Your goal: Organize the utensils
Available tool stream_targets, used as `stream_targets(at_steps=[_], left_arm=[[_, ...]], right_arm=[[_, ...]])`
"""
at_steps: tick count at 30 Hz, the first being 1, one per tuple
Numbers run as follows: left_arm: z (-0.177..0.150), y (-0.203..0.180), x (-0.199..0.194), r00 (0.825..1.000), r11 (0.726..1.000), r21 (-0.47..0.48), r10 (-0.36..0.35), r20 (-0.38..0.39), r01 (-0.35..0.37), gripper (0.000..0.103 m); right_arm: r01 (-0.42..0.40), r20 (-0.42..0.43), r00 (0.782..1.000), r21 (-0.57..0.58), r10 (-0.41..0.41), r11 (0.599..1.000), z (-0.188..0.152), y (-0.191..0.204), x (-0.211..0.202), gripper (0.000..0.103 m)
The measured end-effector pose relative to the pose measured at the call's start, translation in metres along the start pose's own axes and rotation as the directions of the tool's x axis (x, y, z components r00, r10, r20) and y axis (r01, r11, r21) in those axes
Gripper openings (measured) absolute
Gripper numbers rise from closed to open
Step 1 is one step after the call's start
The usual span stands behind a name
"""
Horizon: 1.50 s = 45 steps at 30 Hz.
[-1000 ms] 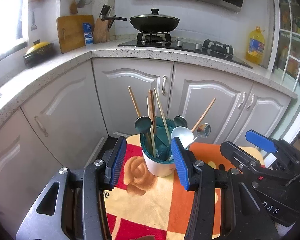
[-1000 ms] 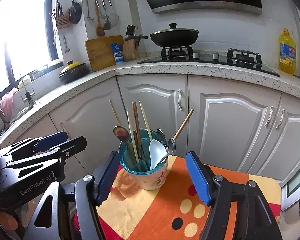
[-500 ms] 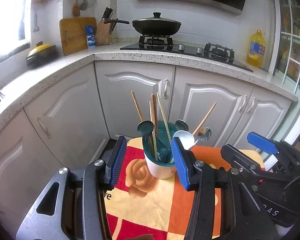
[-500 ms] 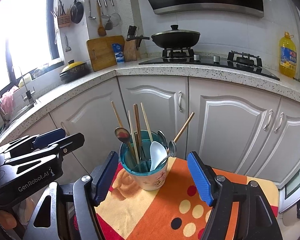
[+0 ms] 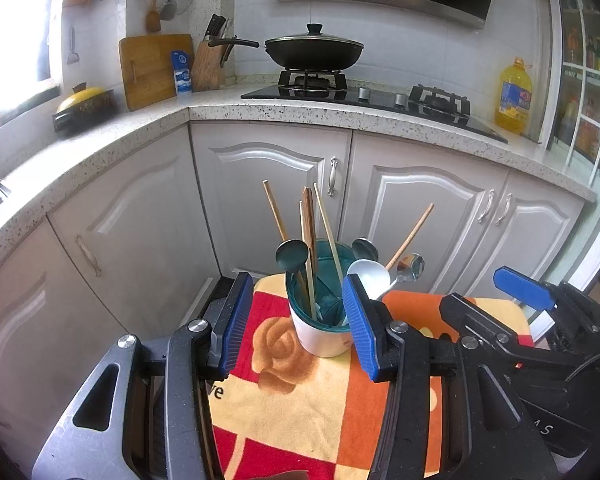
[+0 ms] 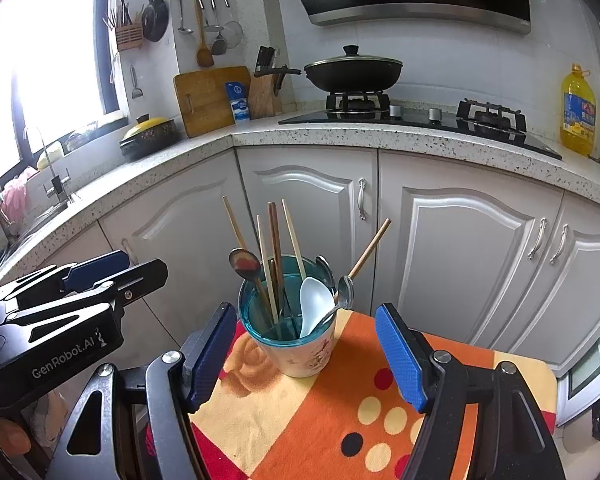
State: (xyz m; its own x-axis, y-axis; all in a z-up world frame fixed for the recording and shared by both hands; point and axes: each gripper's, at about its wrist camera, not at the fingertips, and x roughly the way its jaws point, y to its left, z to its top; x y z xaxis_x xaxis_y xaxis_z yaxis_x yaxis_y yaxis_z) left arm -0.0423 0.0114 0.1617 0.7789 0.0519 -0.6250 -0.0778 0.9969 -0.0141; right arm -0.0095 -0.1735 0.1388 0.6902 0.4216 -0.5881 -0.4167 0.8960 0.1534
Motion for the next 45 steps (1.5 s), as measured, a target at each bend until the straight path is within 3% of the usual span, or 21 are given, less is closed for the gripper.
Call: stream_targets(at_steps=[45], left_arm=[[-0.004,-0.003,0.019,0.999,1.000,0.009,0.009,-0.036,-0.009,0.046]], right_arm=[[-0.010,-0.051,0.999,0.002,0.010,1.000,-0.006,-0.006,0.017,0.071]])
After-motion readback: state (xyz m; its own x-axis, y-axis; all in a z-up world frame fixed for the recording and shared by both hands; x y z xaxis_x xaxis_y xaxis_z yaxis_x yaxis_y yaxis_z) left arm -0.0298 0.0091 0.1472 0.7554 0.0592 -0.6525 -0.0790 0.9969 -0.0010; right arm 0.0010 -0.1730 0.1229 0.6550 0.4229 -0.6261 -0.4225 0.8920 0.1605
